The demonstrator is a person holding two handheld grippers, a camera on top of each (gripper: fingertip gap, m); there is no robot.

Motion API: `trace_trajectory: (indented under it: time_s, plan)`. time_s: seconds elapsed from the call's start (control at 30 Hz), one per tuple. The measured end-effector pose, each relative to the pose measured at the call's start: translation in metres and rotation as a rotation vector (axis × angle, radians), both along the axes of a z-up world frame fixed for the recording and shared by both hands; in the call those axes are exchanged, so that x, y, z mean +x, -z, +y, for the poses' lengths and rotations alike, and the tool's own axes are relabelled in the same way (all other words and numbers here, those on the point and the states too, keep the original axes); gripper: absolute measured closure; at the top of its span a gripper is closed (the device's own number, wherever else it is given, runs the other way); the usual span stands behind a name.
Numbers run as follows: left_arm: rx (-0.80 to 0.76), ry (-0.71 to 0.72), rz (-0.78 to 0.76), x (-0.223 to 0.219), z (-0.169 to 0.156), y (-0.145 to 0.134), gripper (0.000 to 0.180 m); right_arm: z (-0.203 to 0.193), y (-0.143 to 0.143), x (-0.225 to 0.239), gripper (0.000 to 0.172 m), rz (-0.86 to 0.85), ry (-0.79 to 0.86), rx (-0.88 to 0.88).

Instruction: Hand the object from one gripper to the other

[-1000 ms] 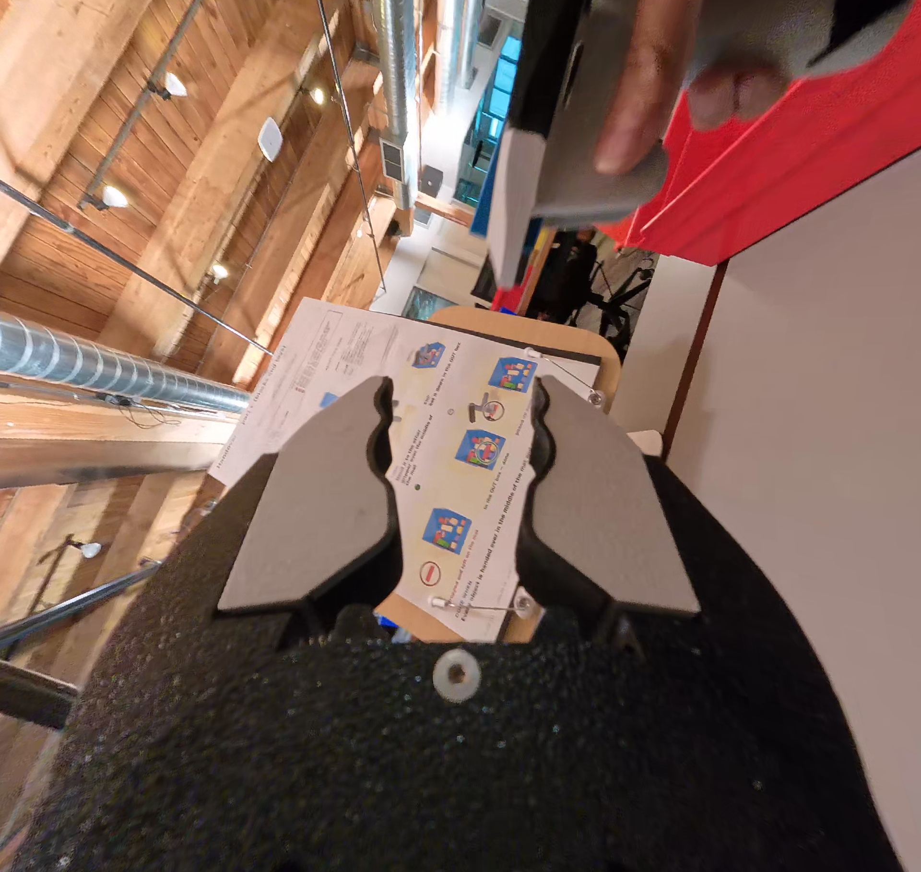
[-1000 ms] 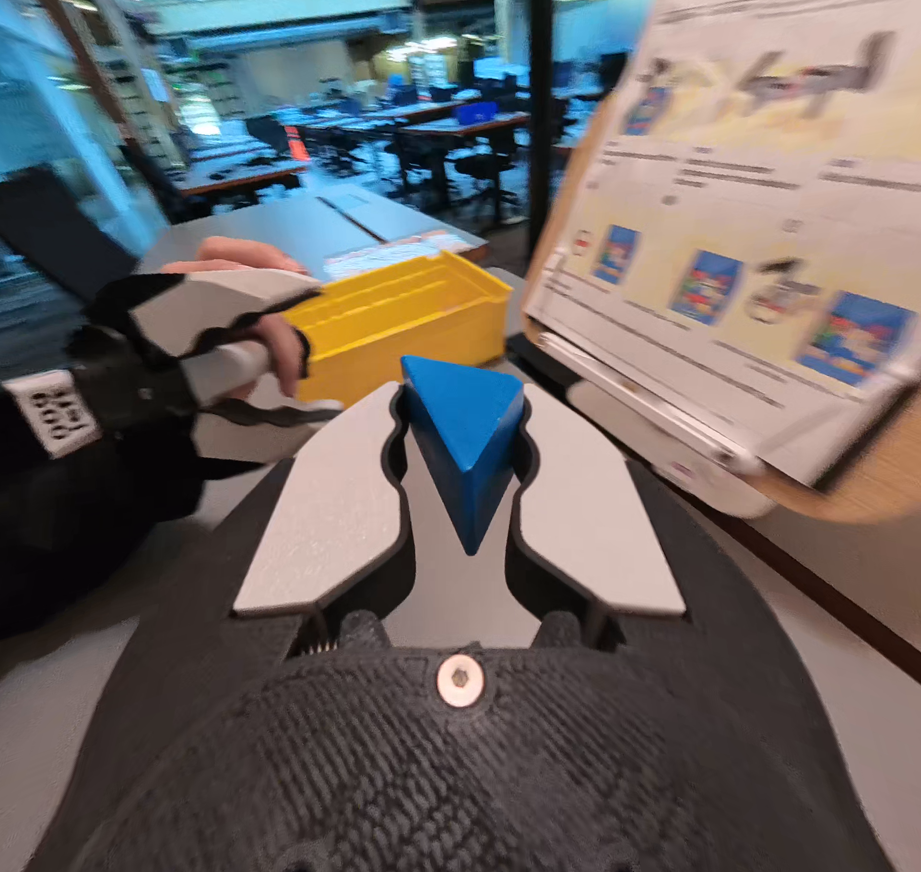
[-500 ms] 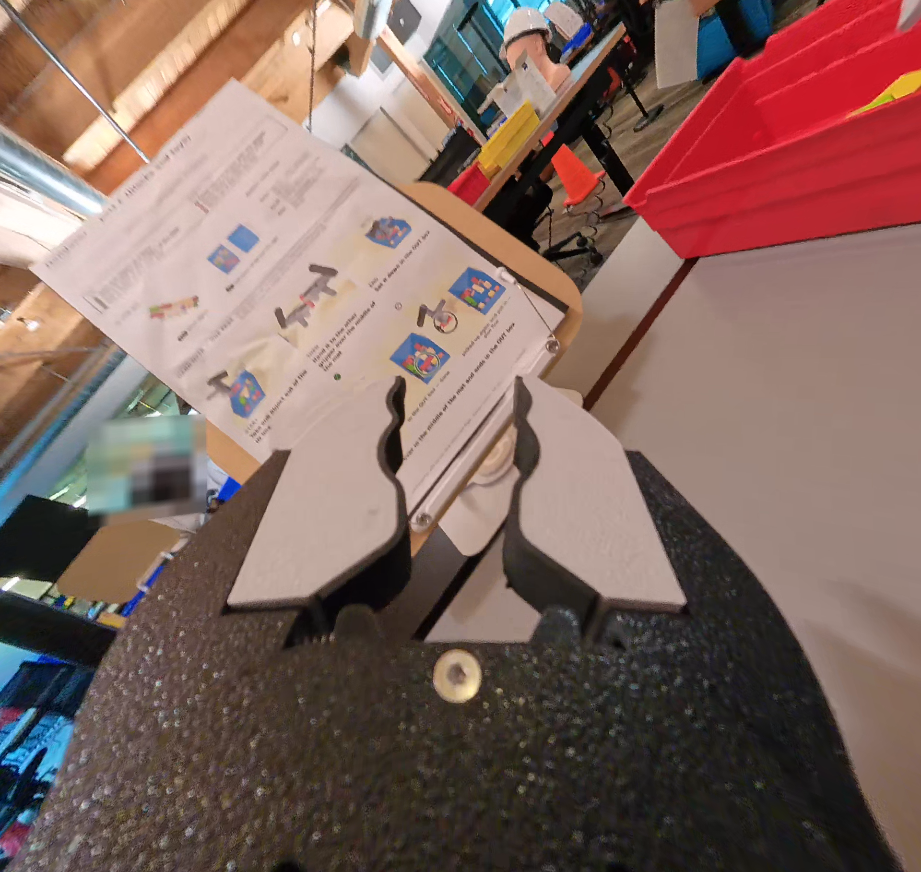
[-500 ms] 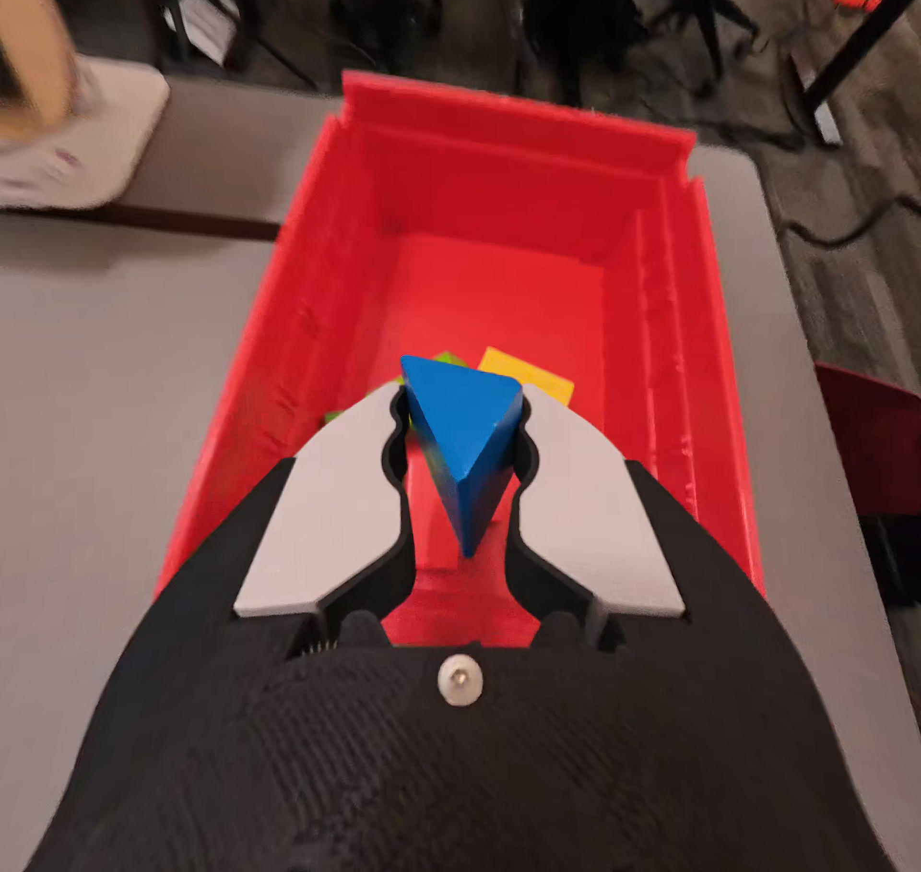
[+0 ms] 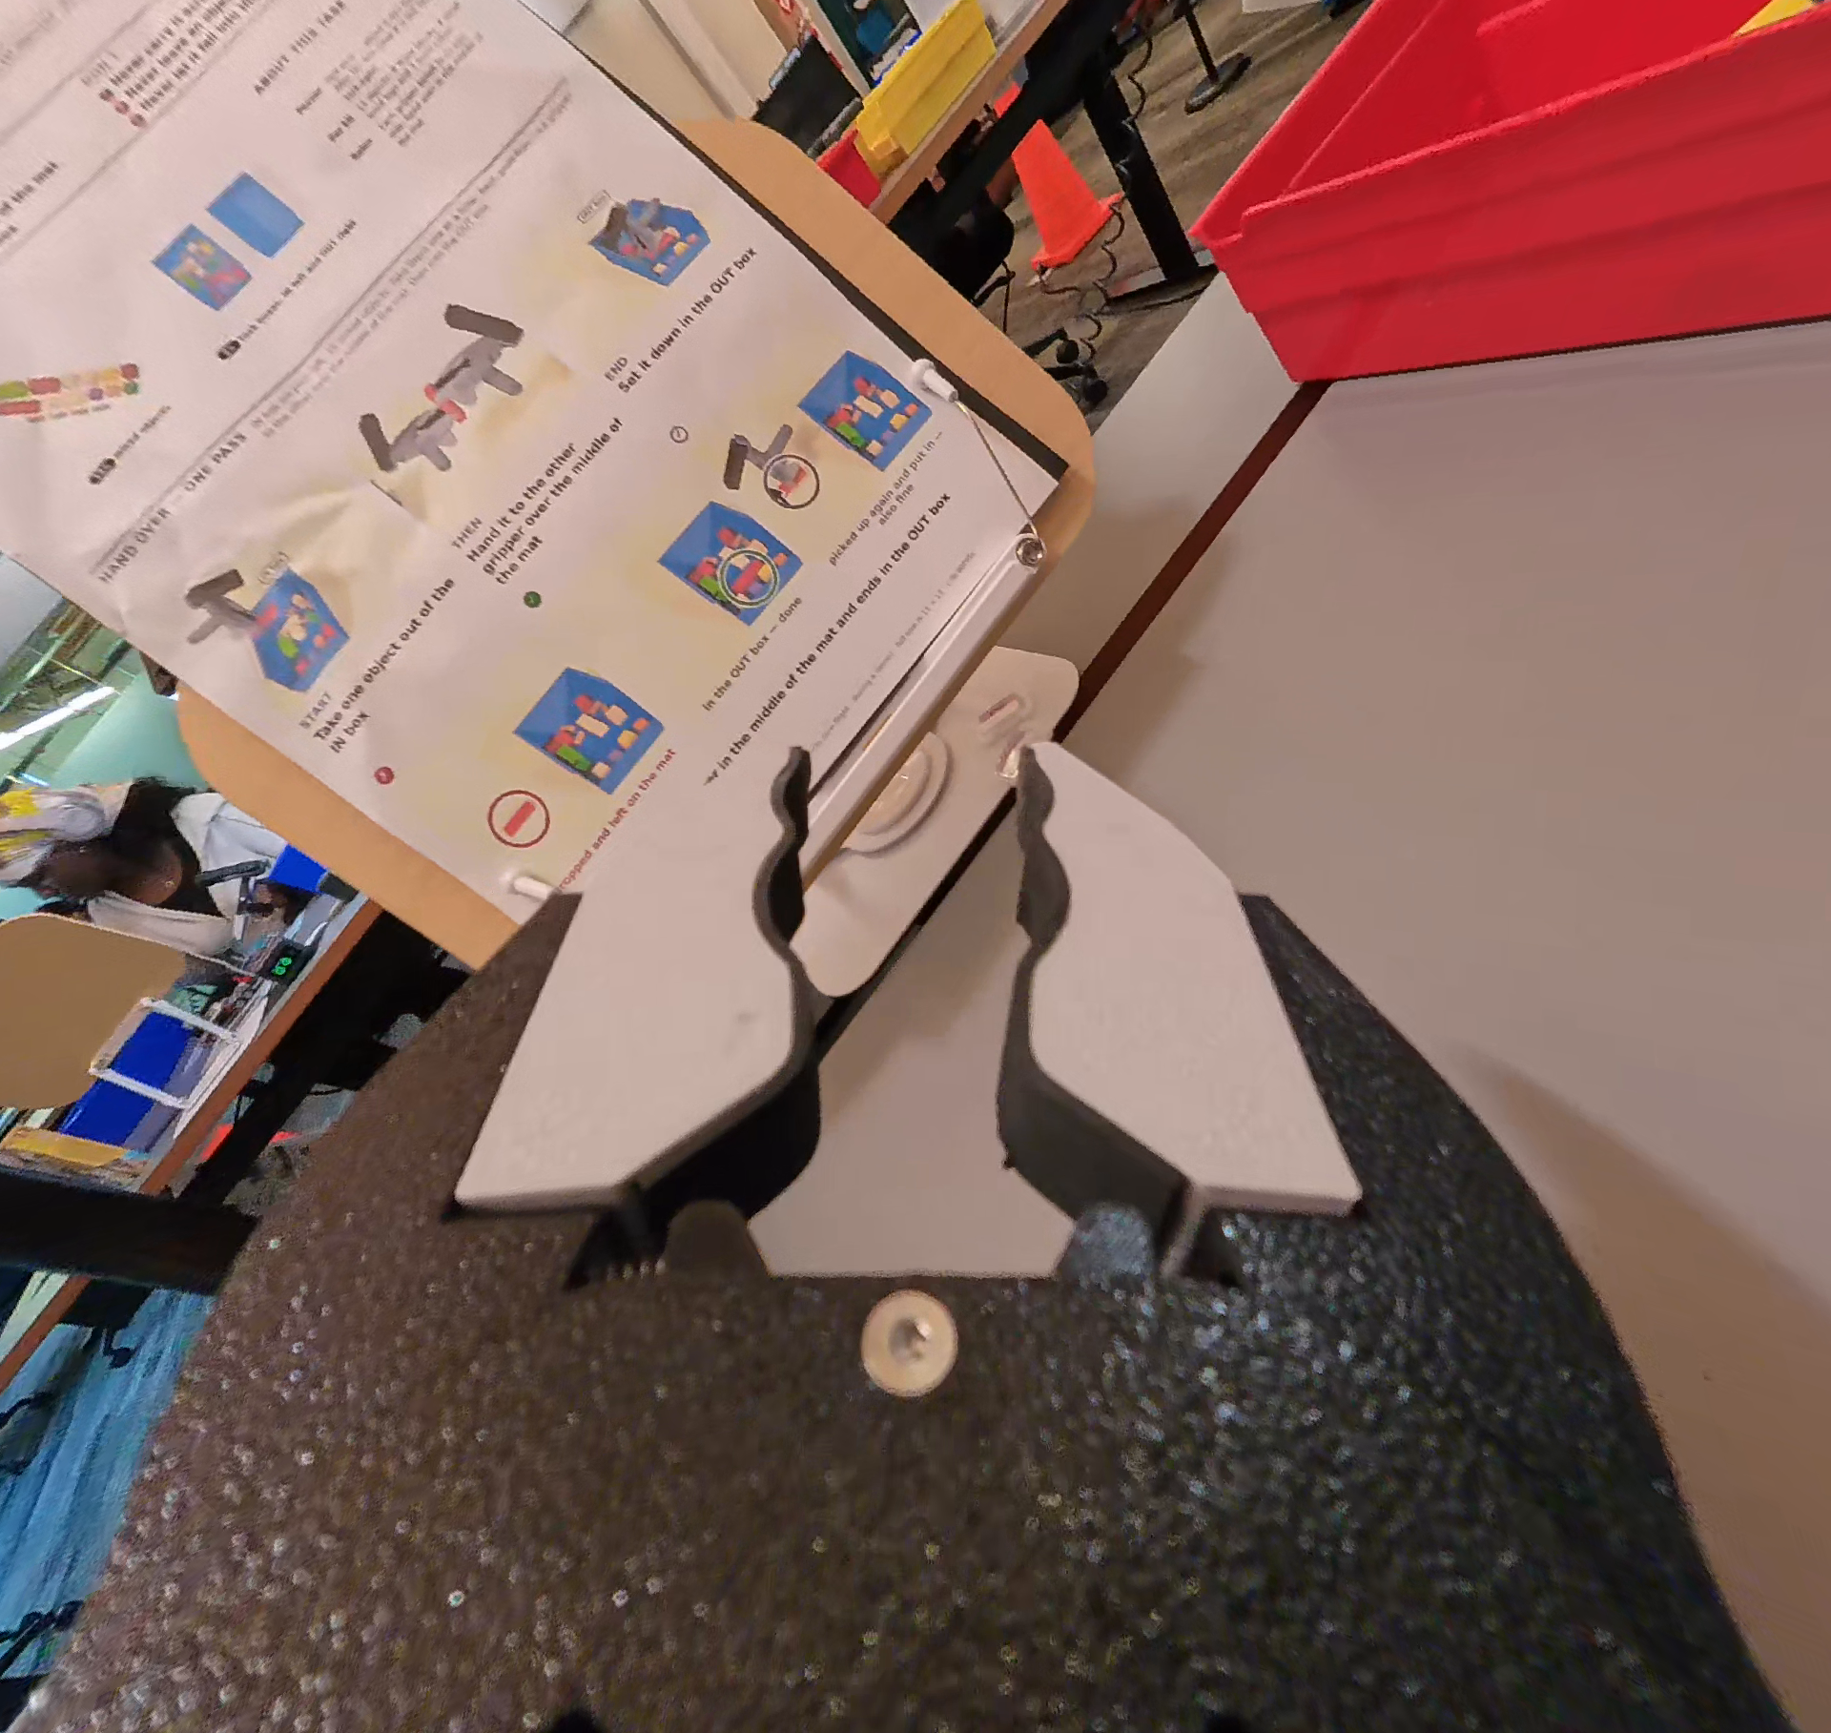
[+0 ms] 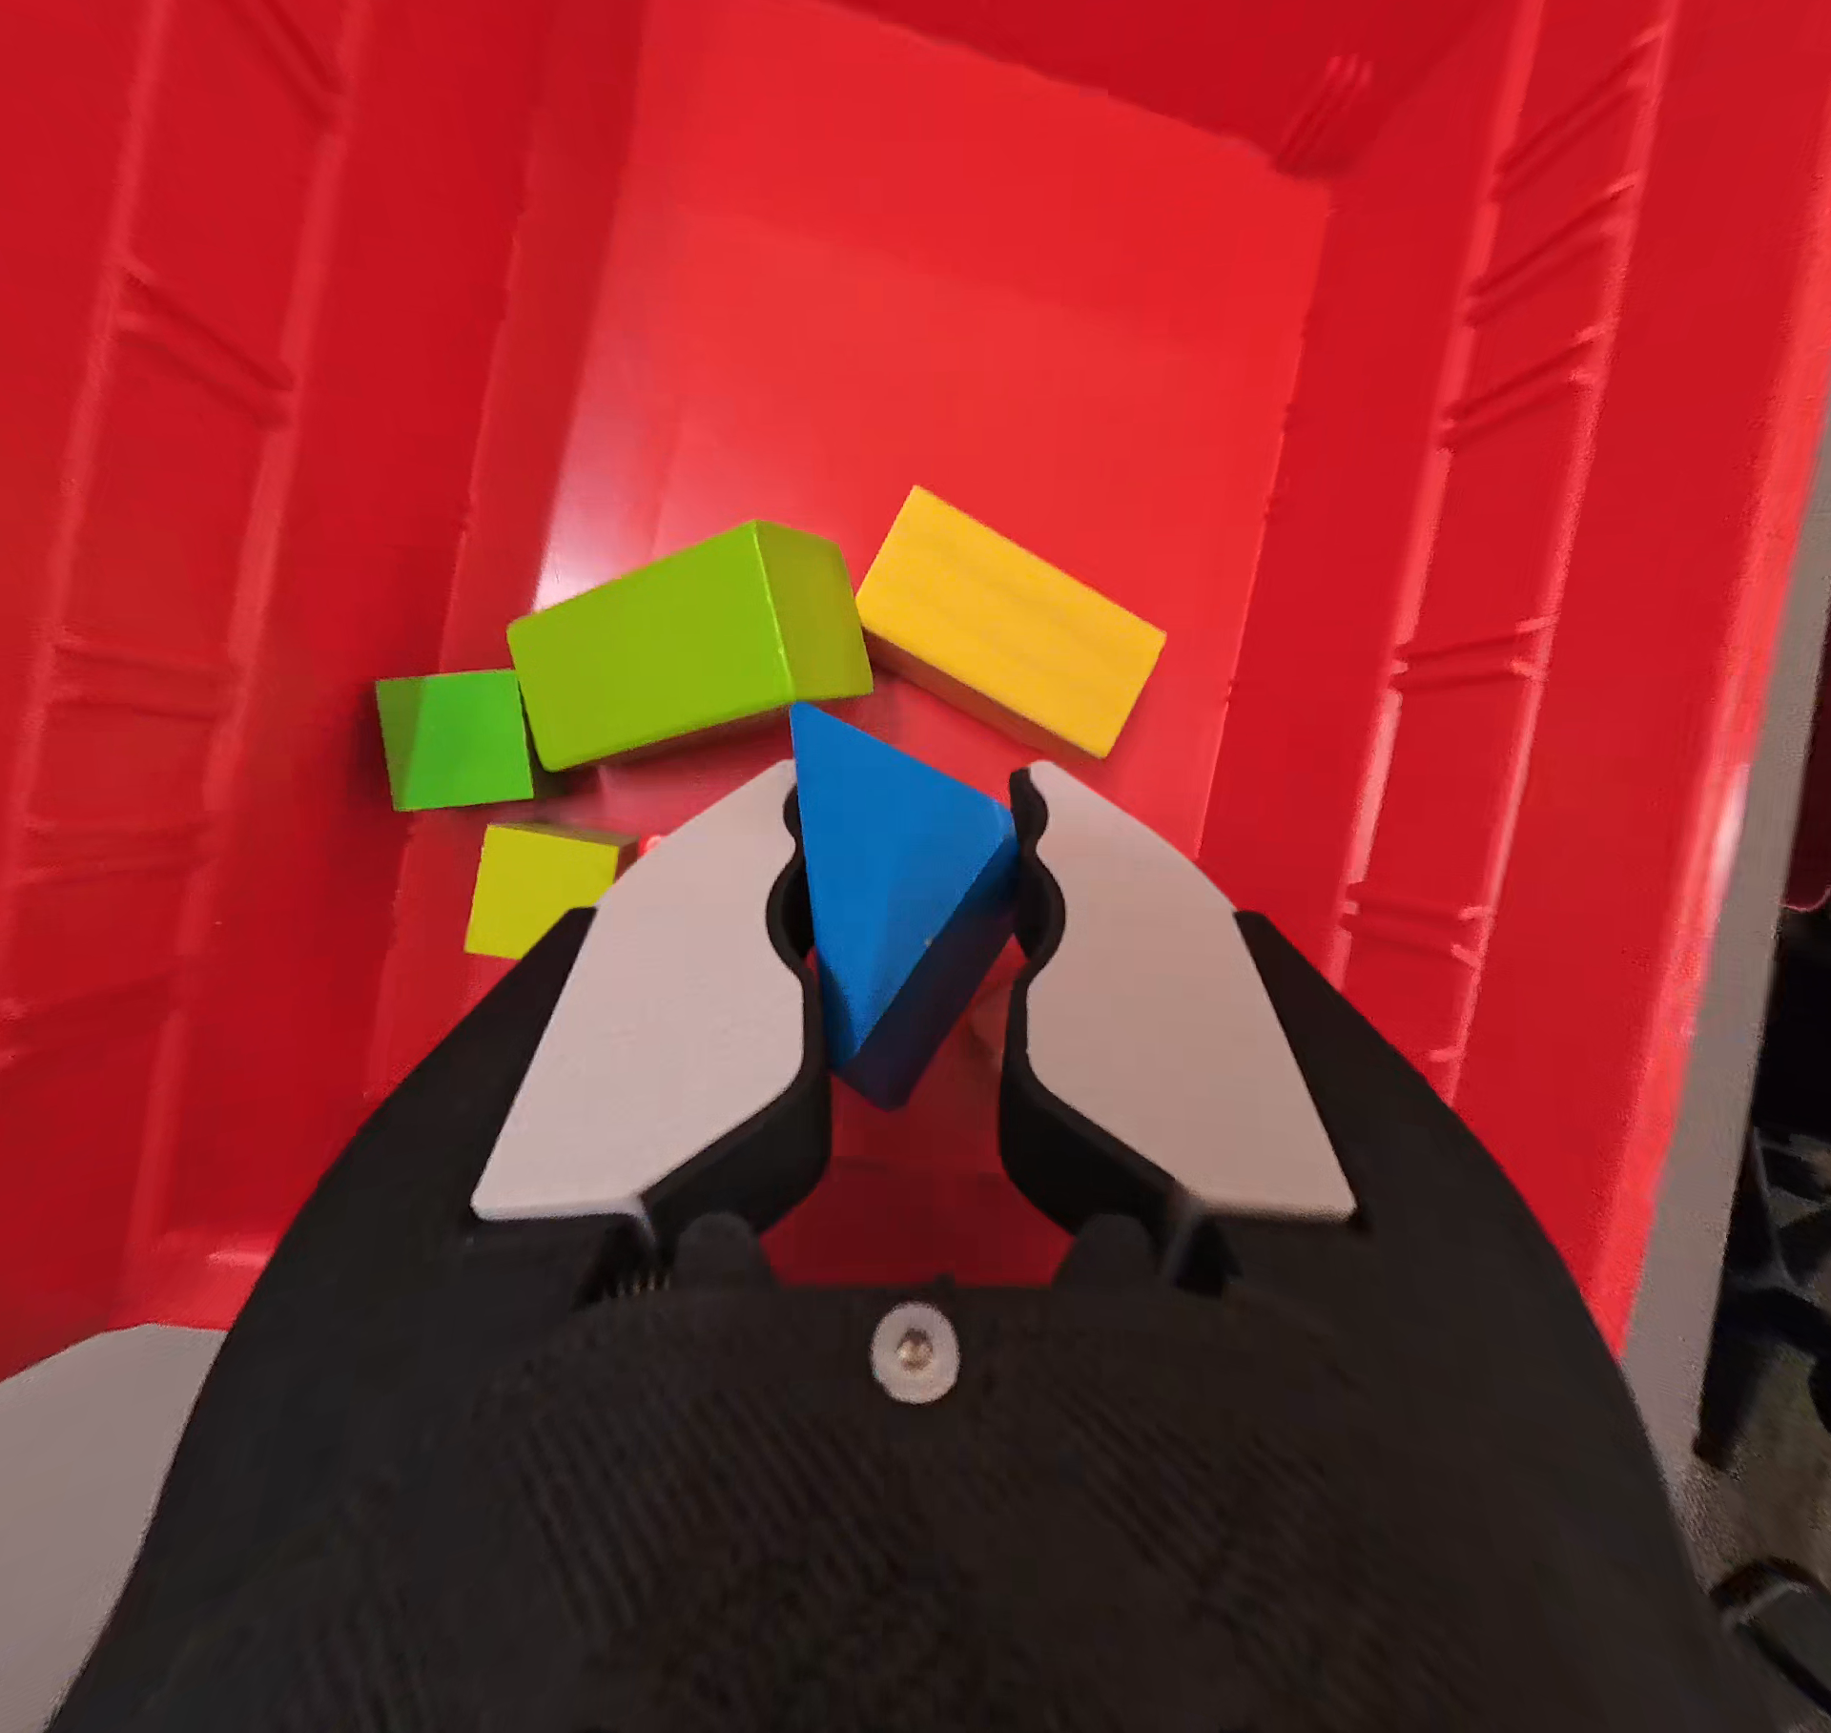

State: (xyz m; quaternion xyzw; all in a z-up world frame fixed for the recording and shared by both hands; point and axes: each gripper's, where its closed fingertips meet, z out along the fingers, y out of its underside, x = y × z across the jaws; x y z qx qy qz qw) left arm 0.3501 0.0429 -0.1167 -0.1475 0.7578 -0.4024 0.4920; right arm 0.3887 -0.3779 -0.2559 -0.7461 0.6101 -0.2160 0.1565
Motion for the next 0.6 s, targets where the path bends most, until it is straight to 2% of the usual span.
trace_trajectory:
  time_s: [0.07, 0.2, 0.33, 0.5, 0.6]
  plan:
    - [0.012, 0.005, 0.005, 0.0, -0.002, 0.003, 0.141, 0.001, 0.007, -0.002, 0.135, 0.026, -0.015, 0.007]
    - [0.013, 0.013, 0.011, -0.002, -0.003, 0.002, 0.142, -0.002, -0.001, 0.0, 0.124, -0.01, 0.013, -0.021]
    - [-0.077, -0.004, 0.038, -0.003, 0.005, -0.008, 0.142, 0.006, -0.039, 0.006, 0.113, -0.147, 0.004, -0.07]
    - [-0.197, -0.106, 0.075, -0.001, 0.042, -0.028, 0.14, 0.073, -0.109, 0.015, 0.11, -0.429, -0.161, 0.0]
    - [-0.177, -0.191, 0.077, -0.005, 0.085, -0.039, 0.139, 0.131, -0.137, 0.01, 0.11, -0.553, -0.317, 0.082]
